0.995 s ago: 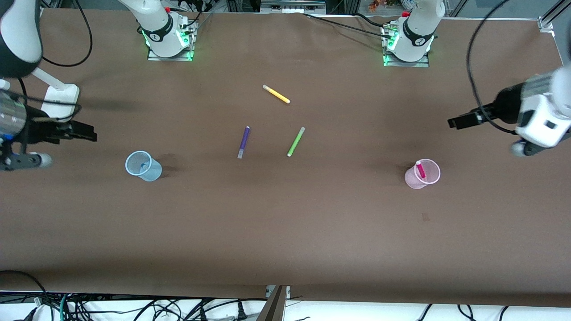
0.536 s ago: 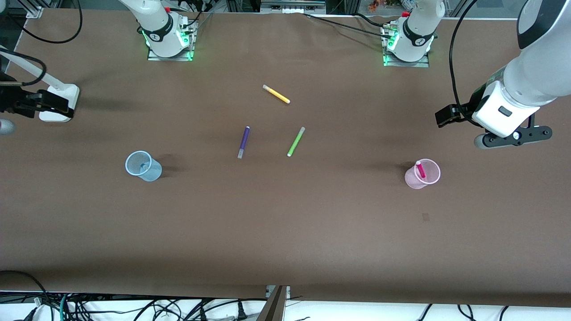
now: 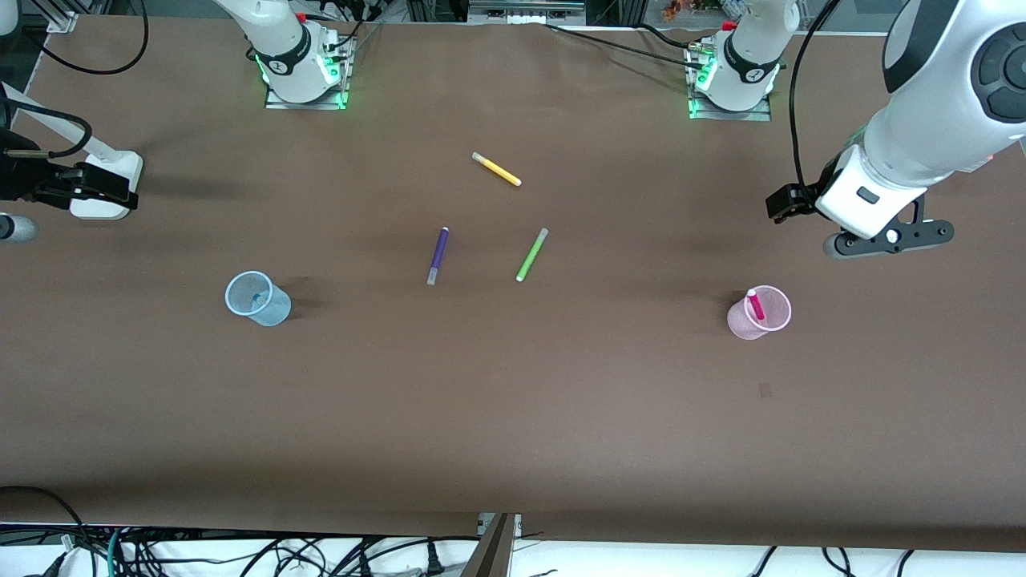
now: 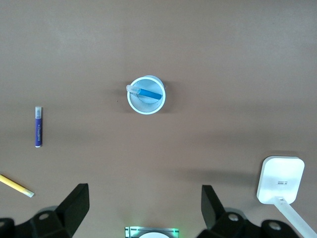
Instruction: Place pink and blue markers in matching cups
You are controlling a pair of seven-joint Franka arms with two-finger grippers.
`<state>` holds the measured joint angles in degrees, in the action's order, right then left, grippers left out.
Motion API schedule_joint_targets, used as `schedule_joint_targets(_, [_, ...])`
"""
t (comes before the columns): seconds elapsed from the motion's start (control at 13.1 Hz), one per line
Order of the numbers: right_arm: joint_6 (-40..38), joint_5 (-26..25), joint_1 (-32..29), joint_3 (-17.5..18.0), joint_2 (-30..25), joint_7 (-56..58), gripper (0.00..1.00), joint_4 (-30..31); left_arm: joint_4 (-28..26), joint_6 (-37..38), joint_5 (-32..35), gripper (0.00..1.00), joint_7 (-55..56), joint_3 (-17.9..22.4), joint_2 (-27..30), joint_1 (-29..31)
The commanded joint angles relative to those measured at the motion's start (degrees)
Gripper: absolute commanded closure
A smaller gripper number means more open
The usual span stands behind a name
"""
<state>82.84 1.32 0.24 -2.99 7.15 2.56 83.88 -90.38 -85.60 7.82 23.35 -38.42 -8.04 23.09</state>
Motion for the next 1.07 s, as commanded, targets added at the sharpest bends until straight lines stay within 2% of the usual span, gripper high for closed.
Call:
schedule_joint_targets(0.0, [-0.57, -1.05, 0.02, 0.18, -3.98, -0.8, 0.0, 2.52, -2.52, -1.5, -1.32, 0.0, -1.73, -0.26, 2.85, 1.61])
schedule_joint_targets(0.54, [-0.92, -3.77, 0.99, 0.71, -2.05, -0.72, 0.0, 1.46, -2.34, -1.41, -1.41, 0.0, -1.73, 0.53, 3.03, 0.74])
schedule_joint_targets(0.61, [-0.84, -3.78, 0.99, 0.71, -2.05, -0.72, 0.0, 1.46, -2.43, -1.41, -1.41, 0.0, -1.73, 2.97, 3.64, -2.31])
schedule_joint_targets(0.77, [-0.92, -3.87, 0.99, 0.71, -2.05, -0.63, 0.0, 1.46, -2.34, -1.24, -1.49, 0.0, -1.38, 16.46, 4.26, -15.46])
schedule_joint_targets(0.99, [-0.84, -3.87, 0.82, 0.62, -2.05, -0.28, 0.0, 1.46, -2.78, -1.32, -5.18, 0.0, -2.6, 30.11, 6.28, -26.21])
